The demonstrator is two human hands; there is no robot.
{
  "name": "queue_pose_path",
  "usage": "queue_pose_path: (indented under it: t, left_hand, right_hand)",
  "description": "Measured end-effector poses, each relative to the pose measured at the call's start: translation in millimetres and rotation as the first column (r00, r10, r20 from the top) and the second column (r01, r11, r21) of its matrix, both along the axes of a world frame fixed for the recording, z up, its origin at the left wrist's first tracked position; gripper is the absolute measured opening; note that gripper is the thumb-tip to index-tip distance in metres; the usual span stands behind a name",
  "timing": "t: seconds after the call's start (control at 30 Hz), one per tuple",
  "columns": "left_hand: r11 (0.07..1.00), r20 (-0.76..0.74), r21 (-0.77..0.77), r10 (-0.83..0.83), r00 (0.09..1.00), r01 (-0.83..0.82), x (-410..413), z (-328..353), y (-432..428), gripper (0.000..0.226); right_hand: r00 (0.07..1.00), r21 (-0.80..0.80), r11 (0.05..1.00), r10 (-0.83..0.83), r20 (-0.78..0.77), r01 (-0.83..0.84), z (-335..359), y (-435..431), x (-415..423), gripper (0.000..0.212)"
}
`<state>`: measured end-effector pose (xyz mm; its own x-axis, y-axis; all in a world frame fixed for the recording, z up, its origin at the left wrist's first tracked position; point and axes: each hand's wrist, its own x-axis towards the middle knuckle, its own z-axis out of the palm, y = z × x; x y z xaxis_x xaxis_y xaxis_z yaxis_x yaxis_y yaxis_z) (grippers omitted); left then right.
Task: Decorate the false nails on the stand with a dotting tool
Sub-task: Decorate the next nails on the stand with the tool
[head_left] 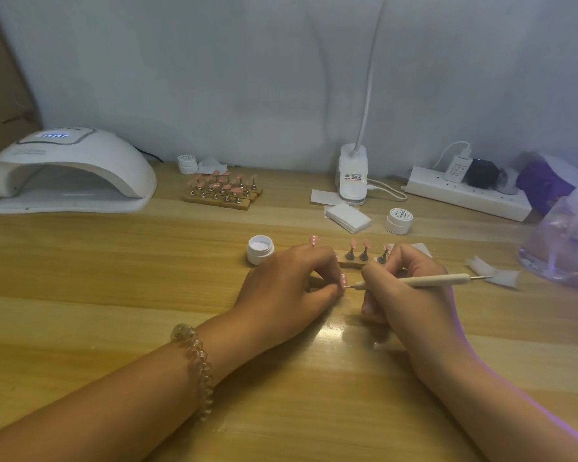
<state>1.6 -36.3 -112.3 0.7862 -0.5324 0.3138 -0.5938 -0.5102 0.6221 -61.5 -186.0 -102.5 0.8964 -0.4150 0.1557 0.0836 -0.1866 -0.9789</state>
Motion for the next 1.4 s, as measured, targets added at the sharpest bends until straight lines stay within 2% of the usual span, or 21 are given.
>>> queue_pose_path:
  t: [0.63,0.8,1.03,1.27,1.33,1.4]
  left_hand:
    - [1.0,0.016,0.006,-0.009,1.0,0.009,0,1,0,0.008]
    - [1.0,0.019,-0.002,-0.013,1.0,0.013,-1,0,1,0.007]
    - [0.999,0.037,-0.04,-0.017,0.999,0.018,-2,-1,0,0.007]
    - [0.995,0.125,-0.101,0.012,0.992,0.0,-5,8,-1,0.012]
    - [0.996,0.179,-0.077,0.063,0.982,-0.05,0,18,-3,0.007]
    - [0.99,0.172,-0.081,0.13,0.977,-0.117,11,31,-3,0.002]
  right_hand:
    - [0.999,0.03,0.999,0.014,0.034,-0.015,0,-1,-1,0.028]
    - [0.993,0.16,0.985,-0.073,0.091,0.057,1,-2,-1,0.038]
    - [0.969,0.325,0.935,-0.197,0.15,0.14,3,-8,1,0.032]
    - [0.963,0.388,0.905,-0.24,0.123,0.177,6,-10,2,0.032]
    - [0.966,0.382,0.908,-0.231,0.115,0.171,6,-11,2,0.031]
    - [0.971,0.37,0.915,-0.216,0.105,0.164,5,-11,2,0.028]
